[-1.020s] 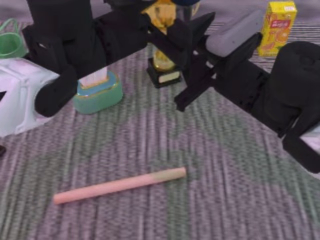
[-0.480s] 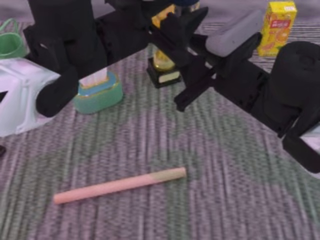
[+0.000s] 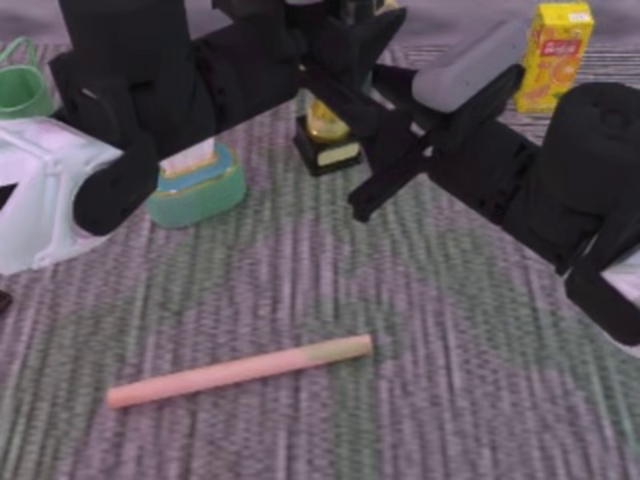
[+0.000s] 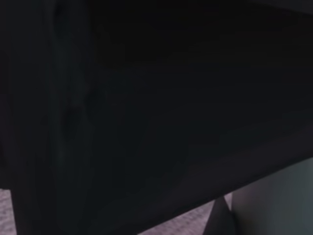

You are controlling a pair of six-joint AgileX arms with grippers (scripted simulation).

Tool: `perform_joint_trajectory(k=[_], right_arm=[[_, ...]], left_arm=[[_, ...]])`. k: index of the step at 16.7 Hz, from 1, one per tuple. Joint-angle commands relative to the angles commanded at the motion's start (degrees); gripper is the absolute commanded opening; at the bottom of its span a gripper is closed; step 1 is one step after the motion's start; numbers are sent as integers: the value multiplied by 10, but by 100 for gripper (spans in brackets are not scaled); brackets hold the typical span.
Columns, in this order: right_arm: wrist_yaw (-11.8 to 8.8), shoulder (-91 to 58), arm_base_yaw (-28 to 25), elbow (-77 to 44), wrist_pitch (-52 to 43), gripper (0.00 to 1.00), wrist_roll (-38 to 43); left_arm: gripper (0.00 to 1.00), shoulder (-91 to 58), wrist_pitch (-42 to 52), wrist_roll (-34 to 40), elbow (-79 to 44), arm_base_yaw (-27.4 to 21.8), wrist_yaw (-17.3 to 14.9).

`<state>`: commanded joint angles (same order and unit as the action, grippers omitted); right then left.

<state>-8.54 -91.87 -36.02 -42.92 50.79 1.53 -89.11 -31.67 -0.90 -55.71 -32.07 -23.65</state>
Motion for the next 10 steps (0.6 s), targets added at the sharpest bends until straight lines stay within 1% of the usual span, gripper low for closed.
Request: perform_joint_trajectory(k=[6, 10], right_arm=[[0, 0, 0, 0, 0, 0, 0], [0, 0, 0, 0, 0, 30, 0]], left_arm=[[0, 0, 0, 0, 0, 0, 0], [0, 0, 0, 0, 0, 0, 0]])
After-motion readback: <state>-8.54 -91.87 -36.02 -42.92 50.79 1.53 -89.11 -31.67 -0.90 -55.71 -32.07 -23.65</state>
